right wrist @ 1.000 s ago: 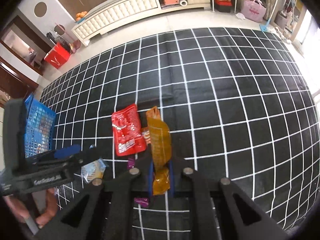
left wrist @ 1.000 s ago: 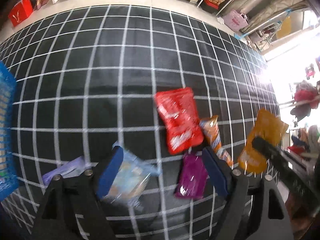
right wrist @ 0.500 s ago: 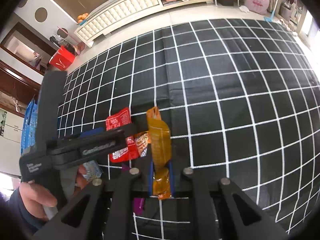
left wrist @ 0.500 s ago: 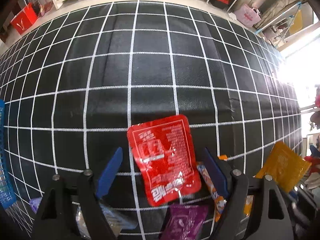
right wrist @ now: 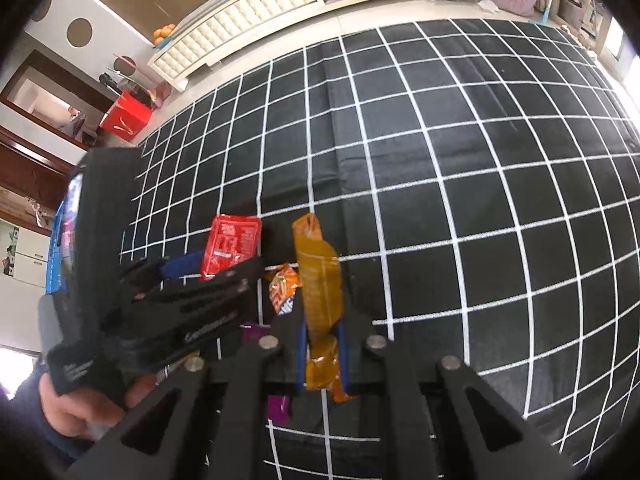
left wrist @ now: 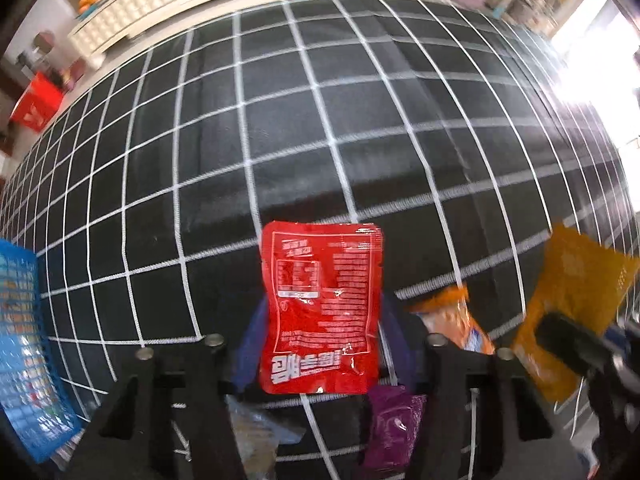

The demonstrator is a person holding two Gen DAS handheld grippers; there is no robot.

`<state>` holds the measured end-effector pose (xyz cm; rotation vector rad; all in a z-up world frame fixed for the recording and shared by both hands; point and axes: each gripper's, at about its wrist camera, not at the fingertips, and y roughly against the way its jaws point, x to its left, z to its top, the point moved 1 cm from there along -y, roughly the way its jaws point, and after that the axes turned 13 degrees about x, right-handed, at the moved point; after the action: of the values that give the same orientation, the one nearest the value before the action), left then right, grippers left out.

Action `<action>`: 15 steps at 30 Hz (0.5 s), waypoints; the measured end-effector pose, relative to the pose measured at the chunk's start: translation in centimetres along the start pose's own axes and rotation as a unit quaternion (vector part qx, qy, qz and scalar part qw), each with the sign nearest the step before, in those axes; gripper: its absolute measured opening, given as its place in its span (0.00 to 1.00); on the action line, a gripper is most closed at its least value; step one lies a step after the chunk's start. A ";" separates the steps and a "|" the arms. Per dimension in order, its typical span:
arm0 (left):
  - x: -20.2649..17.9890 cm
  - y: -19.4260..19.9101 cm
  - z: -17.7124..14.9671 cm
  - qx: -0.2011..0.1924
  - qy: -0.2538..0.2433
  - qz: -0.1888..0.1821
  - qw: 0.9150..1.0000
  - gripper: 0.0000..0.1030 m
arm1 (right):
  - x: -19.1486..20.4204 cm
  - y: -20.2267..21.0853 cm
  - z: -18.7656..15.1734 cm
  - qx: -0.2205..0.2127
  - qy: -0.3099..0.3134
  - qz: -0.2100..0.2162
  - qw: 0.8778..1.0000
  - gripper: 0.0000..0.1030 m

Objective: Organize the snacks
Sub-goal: 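Grasp the red sauce packet with the left tool while the right tool holds the orange pack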

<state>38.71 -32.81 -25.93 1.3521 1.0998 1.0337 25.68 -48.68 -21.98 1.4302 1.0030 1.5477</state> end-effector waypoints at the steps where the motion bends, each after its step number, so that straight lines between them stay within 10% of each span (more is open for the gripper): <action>1: -0.3 0.1 -0.2 0.001 -0.013 0.002 1.000 0.39 | 0.0 -0.1 -0.1 0.003 -0.002 -0.001 1.000 0.15; 15: 0.4 2.8 -5.7 -0.033 -0.054 -0.042 0.997 0.18 | 2.6 0.9 -0.8 0.000 0.005 -0.035 0.999 0.15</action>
<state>33.38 -31.28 -22.76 1.2827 1.0252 0.9167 24.70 -46.64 -20.18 1.3753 1.0485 1.5047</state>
